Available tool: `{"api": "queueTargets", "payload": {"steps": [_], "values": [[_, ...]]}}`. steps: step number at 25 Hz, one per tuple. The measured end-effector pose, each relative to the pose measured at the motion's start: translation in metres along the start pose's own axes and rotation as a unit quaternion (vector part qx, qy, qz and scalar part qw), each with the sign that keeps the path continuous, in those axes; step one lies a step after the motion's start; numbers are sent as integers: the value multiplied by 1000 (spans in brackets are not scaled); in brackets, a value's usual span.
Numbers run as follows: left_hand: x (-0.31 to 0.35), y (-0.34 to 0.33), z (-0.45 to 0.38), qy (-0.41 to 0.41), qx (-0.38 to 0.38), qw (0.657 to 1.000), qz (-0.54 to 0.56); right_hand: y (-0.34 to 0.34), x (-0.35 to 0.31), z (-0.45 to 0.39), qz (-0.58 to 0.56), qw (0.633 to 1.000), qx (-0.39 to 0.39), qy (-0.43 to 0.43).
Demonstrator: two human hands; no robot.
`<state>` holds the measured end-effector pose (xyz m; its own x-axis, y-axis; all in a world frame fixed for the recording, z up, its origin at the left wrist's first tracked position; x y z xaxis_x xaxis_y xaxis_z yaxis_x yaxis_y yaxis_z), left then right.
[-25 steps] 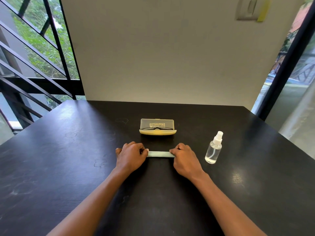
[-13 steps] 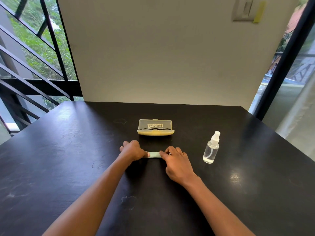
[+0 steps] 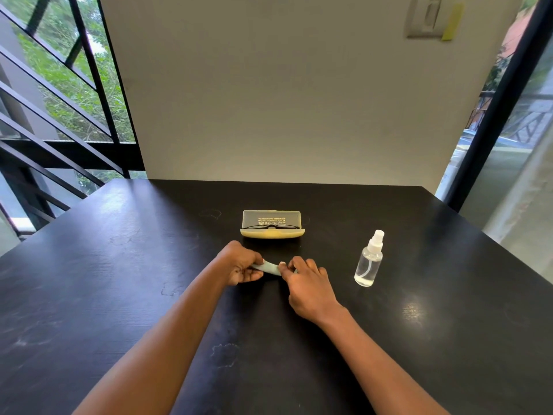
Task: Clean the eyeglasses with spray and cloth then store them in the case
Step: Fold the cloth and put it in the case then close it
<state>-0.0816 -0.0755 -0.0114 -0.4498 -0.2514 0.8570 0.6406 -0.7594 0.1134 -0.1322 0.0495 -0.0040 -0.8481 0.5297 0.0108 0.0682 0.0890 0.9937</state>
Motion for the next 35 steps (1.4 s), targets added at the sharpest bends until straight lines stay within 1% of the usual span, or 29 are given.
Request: {"api": "queueTargets", "payload": {"steps": [2,4,7,10,12,13,14,15,16,17,18,19,20,21,22,23,24,25,27,29,30,31,32,33,34,35], "values": [[-4,2,3,6,5,999,47,0,-1,0,15,1000,-10,1],[-6,5,4,1,17,998,62,0,-6,-1,43,999,-22,10],[-1,5,8,-22,28,998,60,2,-14,-2,86,996,-23,28],[10,3,10,-59,40,997,32,3,-16,-5,86,995,-31,34],[18,1,11,-91,54,994,10,1,-12,-8,54,997,-53,26],[22,1,11,-110,62,992,-2,-1,-6,-11,12,998,-65,12],[25,0,12,-131,71,989,-17,-3,1,-13,-53,996,-71,-14],[28,-2,14,-152,81,984,-44,-3,11,-15,-141,987,-60,-51],[32,-4,16,-171,92,978,-81,-2,23,-15,-247,964,-31,-99],[35,-7,19,-186,102,969,-123,-2,37,-13,-361,920,4,-152],[37,-10,22,-199,112,960,-165,-4,49,-10,-471,859,25,-201],[40,-13,26,-209,120,950,-199,-7,56,-8,-561,793,28,-234],[42,-17,29,-219,124,941,-224,-10,59,-8,-627,737,23,-251],[44,-22,32,-232,124,933,-245,-10,60,-8,-673,693,17,-259],[45,-27,36,-249,125,923,-265,-10,60,-10,-707,659,7,-258],[47,-31,40,-270,130,909,-289,-9,57,-11,-730,635,-4,-252],[49,-37,45,-293,138,892,-315,-8,55,-13,-743,623,-14,-245],[50,-42,49,-318,144,874,-339,-8,53,-14,-746,621,-22,-238],[52,-49,55,-354,150,846,-369,-8,50,-16,-736,636,-36,-229],[53,-54,54,-368,141,836,-382,-10,51,-16,-723,650,-41,-232],[51,-56,50,-365,123,840,-383,-12,52,-16,-720,651,-39,-238],[48,-57,46,-354,92,855,-368,-14,54,-17,-719,649,-37,-245],[43,-57,40,-330,51,886,-322,-15,57,-17,-719,646,-33,-254],[38,-56,34,-294,8,921,-254,-16,60,-17,-718,644,-28,-263],[33,-52,28,-261,-16,947,-186,-16,64,-17,-713,645,-22,-275],[30,-45,23,-245,-14,959,-140,-18,69,-16,-700,653,-16,-289]]}}
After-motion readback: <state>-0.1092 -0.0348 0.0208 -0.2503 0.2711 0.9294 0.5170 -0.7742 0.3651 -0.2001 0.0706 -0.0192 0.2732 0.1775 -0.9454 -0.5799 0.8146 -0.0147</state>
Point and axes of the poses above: each hand's wrist, its own z-axis away from the middle knuckle, its own y-axis out of the back of the hand, x = y × z, the point moved 8 cm from there along -z, towards the middle knuckle, and after that the axes turned 6 degrees about z, right-handed, at the moved point
